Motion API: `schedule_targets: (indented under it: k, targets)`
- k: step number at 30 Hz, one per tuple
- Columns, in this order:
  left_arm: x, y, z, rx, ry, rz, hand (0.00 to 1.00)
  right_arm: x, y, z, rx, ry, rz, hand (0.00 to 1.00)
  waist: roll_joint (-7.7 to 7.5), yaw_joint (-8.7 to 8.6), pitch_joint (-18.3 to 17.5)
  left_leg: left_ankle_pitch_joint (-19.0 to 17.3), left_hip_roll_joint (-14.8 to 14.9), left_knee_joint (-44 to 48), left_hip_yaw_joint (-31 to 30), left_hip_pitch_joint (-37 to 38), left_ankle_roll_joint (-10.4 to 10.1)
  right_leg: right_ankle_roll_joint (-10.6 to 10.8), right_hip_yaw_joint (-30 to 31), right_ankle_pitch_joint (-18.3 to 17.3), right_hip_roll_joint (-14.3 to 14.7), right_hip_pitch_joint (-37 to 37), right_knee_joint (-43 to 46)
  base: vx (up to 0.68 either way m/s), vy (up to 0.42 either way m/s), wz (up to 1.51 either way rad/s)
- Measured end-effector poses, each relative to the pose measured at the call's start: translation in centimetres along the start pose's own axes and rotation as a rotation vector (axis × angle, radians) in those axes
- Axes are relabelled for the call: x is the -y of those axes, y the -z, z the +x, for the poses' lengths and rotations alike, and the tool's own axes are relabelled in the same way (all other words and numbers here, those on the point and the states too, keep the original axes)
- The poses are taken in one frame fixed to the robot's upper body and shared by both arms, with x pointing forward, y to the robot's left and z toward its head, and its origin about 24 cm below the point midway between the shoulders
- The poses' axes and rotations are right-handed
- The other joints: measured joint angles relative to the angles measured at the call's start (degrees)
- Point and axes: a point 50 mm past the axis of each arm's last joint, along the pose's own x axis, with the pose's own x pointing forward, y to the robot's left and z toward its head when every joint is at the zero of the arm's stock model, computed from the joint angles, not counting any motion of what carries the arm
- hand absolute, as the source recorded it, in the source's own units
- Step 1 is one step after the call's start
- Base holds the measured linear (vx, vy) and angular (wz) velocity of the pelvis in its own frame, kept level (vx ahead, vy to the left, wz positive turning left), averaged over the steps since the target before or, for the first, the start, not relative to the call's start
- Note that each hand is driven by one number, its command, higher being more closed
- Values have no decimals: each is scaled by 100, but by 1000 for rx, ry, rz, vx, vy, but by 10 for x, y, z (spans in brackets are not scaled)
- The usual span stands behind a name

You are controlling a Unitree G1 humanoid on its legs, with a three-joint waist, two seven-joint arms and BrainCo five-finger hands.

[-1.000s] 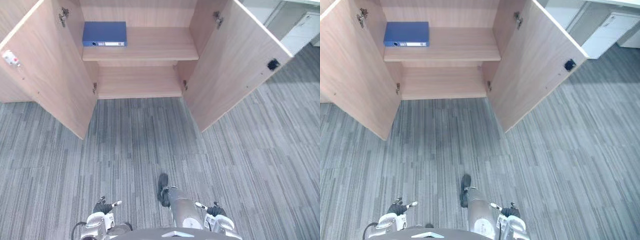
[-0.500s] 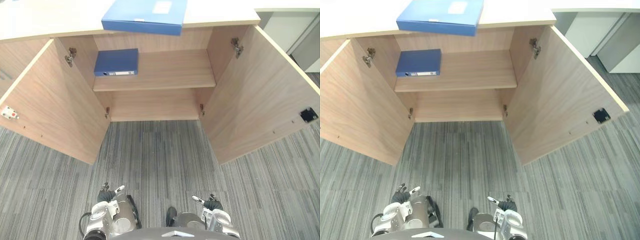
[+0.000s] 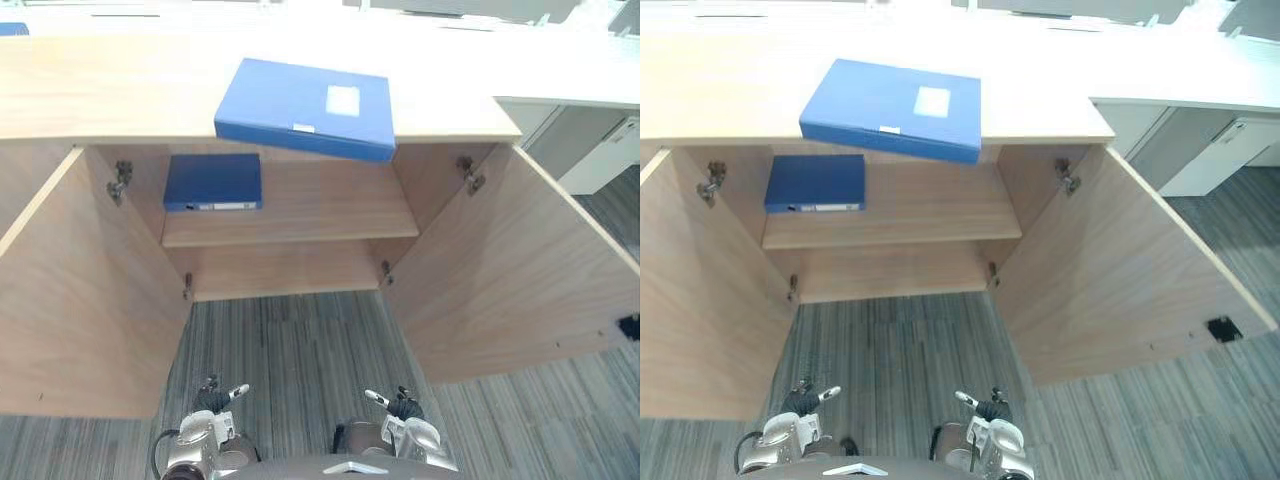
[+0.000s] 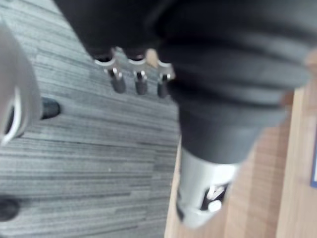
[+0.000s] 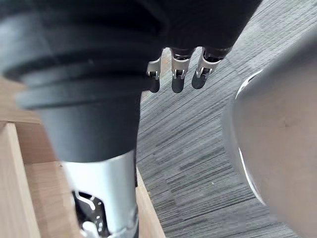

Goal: Walk over to the cabinet, pick up the folder, carry it to the office cabinet, place the folder inside the office cabinet, then close the office cabinet door

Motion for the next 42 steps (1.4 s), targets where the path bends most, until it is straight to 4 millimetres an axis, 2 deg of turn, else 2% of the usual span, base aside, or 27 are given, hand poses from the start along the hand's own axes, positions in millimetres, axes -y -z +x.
schedule_targets:
  k: [1,3,4,5,7,9,10,12,14,15,17,19,20,21,23,25,27,34,42]
  targets:
    - [0,1,0,-6,0,7,0,-1,-2,1,7,-4,-2,0,8,-29,4,23,21,-122,-13,136,-47,-89,-102,104,92,-210,-549,353,-131,21]
    - [1,3,0,-18,1,10,0,-1,-3,1,9,-4,-3,0,9,-59,4,20,43,-305,-79,336,-261,-178,-121,694,214,-361,-1677,428,-196,30]
    - [1,4,0,-20,2,12,0,-2,-1,0,5,-7,-11,0,-21,-76,-2,-69,4,-344,-185,497,-474,-333,-106,1664,228,-276,-2083,434,-214,19]
    - [7,8,-1,-36,12,7,0,3,-7,3,20,-1,-33,0,166,-37,9,-78,153,-421,-248,621,-539,-373,-242,1589,330,-187,-1973,392,-206,19]
    - [25,10,-2,-39,54,-8,0,15,-11,4,29,31,-35,0,418,-55,-3,128,200,-600,-305,763,-549,-450,-338,1172,362,-162,-1730,346,-198,15]
    - [32,12,-3,-49,71,-7,0,21,-8,5,13,51,-28,0,513,-141,-26,304,306,-662,-453,875,-566,-511,-558,881,375,70,-1638,287,-176,40]
    - [31,11,-3,-48,67,-13,0,22,-6,4,3,54,-30,0,509,-159,-25,333,365,-541,-516,866,-563,-512,-637,823,383,203,-1689,259,-214,75]
    - [31,11,-3,-45,64,-19,0,26,1,3,-21,62,-36,0,432,-151,23,334,616,547,-650,522,-564,-497,-839,724,389,680,-1945,171,-164,65]
    - [29,5,-2,-18,56,-38,0,27,4,2,-30,61,-49,0,414,26,12,167,952,2047,-682,-151,-540,-535,-865,697,464,1064,-2253,130,-64,8]
    - [28,5,-2,-18,52,-44,0,27,5,2,-31,61,-50,0,394,42,6,98,971,2186,-644,-294,-526,-534,-868,700,464,1107,-2295,128,16,-21]
    - [27,6,-2,-21,45,-53,0,29,5,2,-32,67,-49,0,438,40,-36,-132,935,1997,-545,-660,-408,-504,-798,715,450,1252,-2388,151,69,-22]
    - [27,4,-2,-16,48,-52,0,29,5,2,-34,66,-48,0,423,85,-36,-123,747,1329,-554,-774,-369,-412,-617,711,376,1275,-2355,141,152,-44]
    - [28,5,-2,-20,48,-51,0,29,5,1,-31,68,-49,0,453,71,-54,198,604,736,-599,-823,-341,-291,-514,685,346,1271,-2305,135,203,-46]
    - [29,6,-2,-24,50,-55,0,29,4,2,-30,68,-49,0,519,66,-95,361,548,572,-680,-837,-463,-218,-453,668,357,1266,-2281,138,202,-34]
    - [20,5,-1,-20,28,-49,0,24,13,-1,-54,58,-38,0,267,55,-266,412,292,333,-640,-674,-411,5,-246,760,240,1314,-2502,145,179,-18]
    - [17,8,-2,-29,21,-48,0,23,17,-3,-64,55,-32,0,201,53,-293,421,198,222,-559,-586,-395,67,-227,866,172,1436,-2733,110,178,-5]
    - [16,10,-2,-33,18,-46,0,21,19,-4,-70,51,-29,0,160,61,-323,431,115,51,-509,-410,-380,92,-190,942,140,1590,-2910,65,107,-8]
    - [16,20,-6,-57,29,0,0,27,23,-3,-89,63,-41,0,282,28,-463,747,-49,-759,-366,46,-389,104,-77,1142,202,1809,-3358,13,16,-10]
    - [13,22,-7,-62,24,17,0,36,33,-7,-129,86,-52,0,306,28,-481,1099,-145,-1458,-456,431,-356,81,-125,1289,285,2032,-3618,-29,-17,2]
